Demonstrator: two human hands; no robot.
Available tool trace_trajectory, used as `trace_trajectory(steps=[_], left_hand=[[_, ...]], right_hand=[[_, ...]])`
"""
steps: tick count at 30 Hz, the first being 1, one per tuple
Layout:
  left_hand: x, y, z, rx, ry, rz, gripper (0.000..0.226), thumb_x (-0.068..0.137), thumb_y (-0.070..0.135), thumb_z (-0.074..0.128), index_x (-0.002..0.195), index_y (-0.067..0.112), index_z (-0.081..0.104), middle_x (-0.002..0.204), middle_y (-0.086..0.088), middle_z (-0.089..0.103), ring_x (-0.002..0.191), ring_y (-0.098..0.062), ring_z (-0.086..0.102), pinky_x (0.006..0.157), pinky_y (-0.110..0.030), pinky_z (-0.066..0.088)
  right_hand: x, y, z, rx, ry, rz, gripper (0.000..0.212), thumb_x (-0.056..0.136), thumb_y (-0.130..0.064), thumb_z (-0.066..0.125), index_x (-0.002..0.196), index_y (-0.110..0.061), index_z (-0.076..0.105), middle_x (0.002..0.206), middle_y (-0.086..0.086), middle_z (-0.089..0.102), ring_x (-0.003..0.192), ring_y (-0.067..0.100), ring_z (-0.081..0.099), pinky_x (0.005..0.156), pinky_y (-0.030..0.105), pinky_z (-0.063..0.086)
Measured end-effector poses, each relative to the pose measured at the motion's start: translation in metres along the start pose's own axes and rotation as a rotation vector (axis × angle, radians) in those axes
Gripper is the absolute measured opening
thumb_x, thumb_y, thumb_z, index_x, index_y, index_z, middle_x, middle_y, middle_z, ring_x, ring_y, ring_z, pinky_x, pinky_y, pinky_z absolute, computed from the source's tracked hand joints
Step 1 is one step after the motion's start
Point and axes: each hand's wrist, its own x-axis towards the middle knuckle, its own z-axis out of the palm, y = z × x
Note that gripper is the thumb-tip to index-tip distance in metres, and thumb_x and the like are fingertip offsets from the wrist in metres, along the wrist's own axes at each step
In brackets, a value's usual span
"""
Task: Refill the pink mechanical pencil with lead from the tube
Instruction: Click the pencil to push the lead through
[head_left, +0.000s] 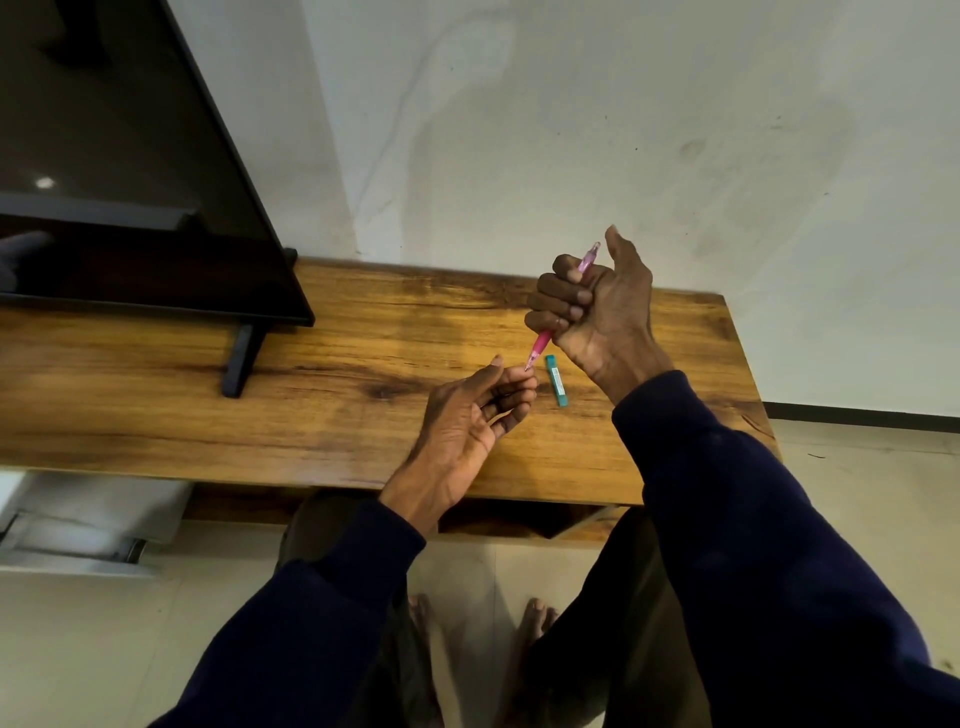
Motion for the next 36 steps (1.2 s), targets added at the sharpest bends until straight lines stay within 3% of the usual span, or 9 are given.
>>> trace_trajectory(steps=[27, 36], left_hand=[[-0.0020, -0.0019, -0.0059, 0.014, 0.026, -0.008, 0.032, 0.104, 0.024, 0.057, 0.109, -0.004, 0.073, 0.102, -0.016, 0.079, 0.088, -0.017, 0.075, 0.086, -0.029, 0.059], [-0.0008, -0.0017, -0.0076, -0.003, 0.014, -0.033, 0.038, 0.106, 0.027, 0.053, 0.114, -0.005, 0.072, 0.105, -0.016, 0.079, 0.088, -0.016, 0.075, 0.086, -0.028, 0.058]], right_hand=[[0.0000, 0.0065, -0.0011, -0.092, 0.030, -0.032, 0.063, 0.102, -0.060, 0.033, 0.060, -0.014, 0.042, 0.045, -0.007, 0.025, 0.043, 0.010, 0.020, 0.055, 0.028, 0.013], [0.0005, 0.0021, 0.0021, -0.024, 0.021, -0.069, 0.055, 0.100, -0.042, 0.033, 0.050, -0.018, 0.036, 0.043, -0.007, 0.020, 0.039, 0.008, 0.016, 0.047, 0.023, 0.013]])
